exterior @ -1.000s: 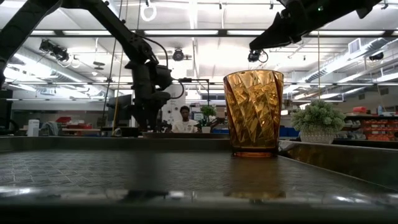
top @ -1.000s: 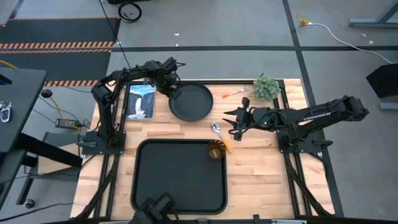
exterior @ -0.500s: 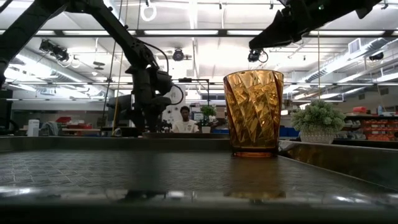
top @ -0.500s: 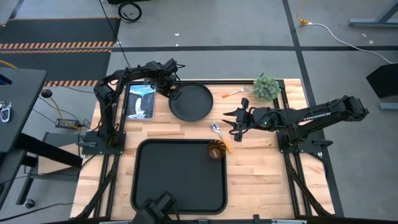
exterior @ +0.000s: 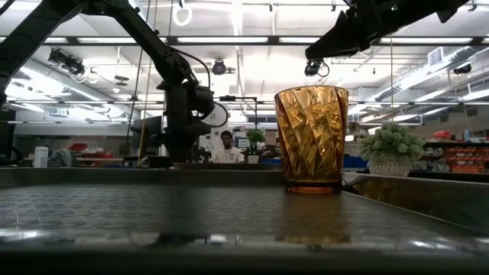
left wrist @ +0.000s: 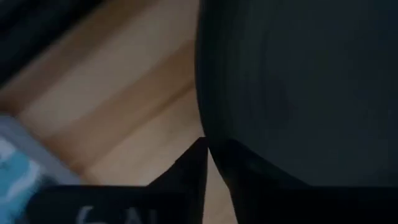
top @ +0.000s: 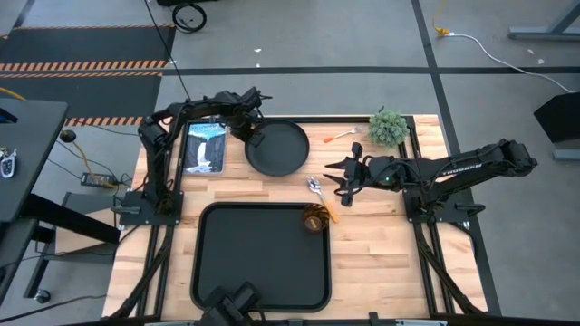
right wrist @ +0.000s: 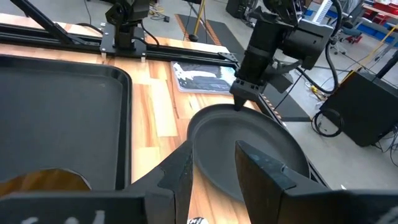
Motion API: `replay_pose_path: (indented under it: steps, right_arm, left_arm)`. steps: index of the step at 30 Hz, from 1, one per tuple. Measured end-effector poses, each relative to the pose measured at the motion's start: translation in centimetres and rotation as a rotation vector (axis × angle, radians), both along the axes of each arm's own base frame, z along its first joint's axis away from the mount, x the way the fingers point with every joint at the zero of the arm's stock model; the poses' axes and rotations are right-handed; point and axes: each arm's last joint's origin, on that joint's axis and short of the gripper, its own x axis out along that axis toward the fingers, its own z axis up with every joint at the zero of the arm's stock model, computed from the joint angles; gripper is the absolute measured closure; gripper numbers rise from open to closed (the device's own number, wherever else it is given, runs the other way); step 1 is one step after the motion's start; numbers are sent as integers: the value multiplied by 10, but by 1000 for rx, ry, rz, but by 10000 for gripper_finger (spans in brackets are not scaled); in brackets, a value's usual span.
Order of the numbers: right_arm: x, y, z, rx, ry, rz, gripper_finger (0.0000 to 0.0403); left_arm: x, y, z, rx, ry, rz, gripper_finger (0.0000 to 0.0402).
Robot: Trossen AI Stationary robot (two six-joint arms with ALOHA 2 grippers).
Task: Pick and place plate/cup/fork/spoon on tray
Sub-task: Put the black plate on the black tray
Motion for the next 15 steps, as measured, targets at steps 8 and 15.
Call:
replay_pose_path:
  steps: [8,15]
  right_arm:
    - [0,0,0,-10,4,5,277]
    - [0,0,0,-17,7,6,277]
  left_arm:
    - [4,1,1,30,-30,18,392]
    - [4,4,3,53,-19,3,393]
